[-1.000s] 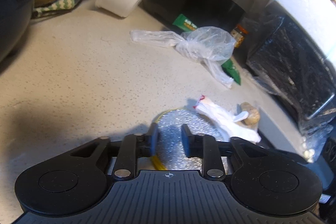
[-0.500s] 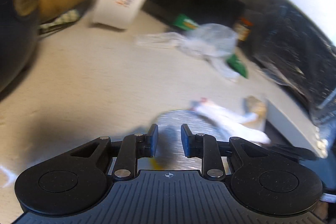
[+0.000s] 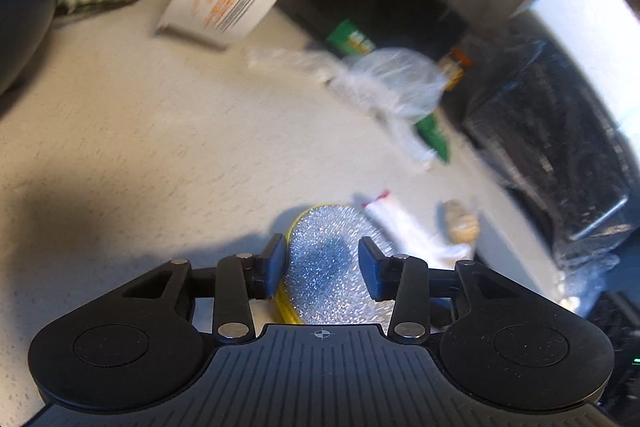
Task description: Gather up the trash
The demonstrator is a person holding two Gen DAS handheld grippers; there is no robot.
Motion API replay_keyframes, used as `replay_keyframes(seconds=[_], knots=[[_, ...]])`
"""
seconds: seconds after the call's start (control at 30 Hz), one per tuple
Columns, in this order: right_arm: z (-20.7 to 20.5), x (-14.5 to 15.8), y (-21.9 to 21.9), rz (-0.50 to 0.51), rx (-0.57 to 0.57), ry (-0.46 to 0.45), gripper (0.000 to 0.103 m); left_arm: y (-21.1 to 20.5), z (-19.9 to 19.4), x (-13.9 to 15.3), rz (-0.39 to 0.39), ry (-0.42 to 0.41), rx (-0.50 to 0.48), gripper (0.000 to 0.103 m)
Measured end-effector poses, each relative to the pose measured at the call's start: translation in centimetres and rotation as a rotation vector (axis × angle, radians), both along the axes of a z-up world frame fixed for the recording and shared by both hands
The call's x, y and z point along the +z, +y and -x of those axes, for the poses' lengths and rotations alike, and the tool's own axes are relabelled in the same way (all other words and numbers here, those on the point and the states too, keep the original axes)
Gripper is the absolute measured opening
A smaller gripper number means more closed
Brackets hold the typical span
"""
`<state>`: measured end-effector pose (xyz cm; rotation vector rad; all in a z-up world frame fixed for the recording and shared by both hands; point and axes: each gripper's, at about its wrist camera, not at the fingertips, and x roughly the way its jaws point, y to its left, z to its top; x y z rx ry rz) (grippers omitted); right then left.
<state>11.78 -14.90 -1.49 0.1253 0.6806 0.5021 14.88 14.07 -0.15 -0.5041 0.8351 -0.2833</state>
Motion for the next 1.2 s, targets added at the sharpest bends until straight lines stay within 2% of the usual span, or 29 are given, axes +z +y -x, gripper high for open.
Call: replay_keyframes(seconds=[0.1,0.2,0.23,0.27,0.33,0.4,0.57,0.73,0.97,1.1,1.2], knots=[[-0.1,-0.1,-0.7,-0.036,-0.005,0.018,0.006,-0.7,0.9,1.9,0.028,-0.063,-0.026,0.044],[-0.1,-0.2,-0.9,-0.049,-0.008,0.017,0.006,-2.3,1.5,3.7,0.080,-0.119,-0.095,0.042],[0.0,-0.2,-0.9,-0.053,-0.008,0.015,0.006,-2.9,1.6,4.0,0.103,-0.128,-0.123,0.039],[0.1,-0.3,-0.9,-0.059,-0.004,0.016,0.006,-3.5,1.6,4.1,0.120,-0.117,-0.154,0.029],[0.2,-0.3,-0.9,-0.068,0.001,0.016,0.006,-4.9,1.4,3.4,0.103,-0.085,-0.180,0.035],[0.4,-0.3,-0.7,-0.058,0.001,0.003,0.006,-5.9,1.3,2.6,0.080,-0.082,-0.171,0.053],[1.0,-0.2,-0.7,-0.024,0.003,-0.024,0.006,-6.1,1.5,2.7,0.040,-0.138,-0.126,0.053],[1.7,0.1,0.7,0.058,0.004,-0.079,0.008,-6.1,3.0,3.7,0.005,-0.162,-0.133,0.049],[3.4,1.3,3.3,0.051,0.113,-0.149,0.008,-4.8,4.0,3.6,-0.030,-0.147,-0.099,0.049],[3.4,1.1,4.2,0.056,0.127,-0.147,0.008,-4.0,4.3,3.1,-0.034,-0.128,-0.082,0.049],[4.0,1.5,4.2,0.023,0.146,-0.172,0.010,-3.7,5.0,3.2,-0.034,-0.134,-0.084,0.049]])
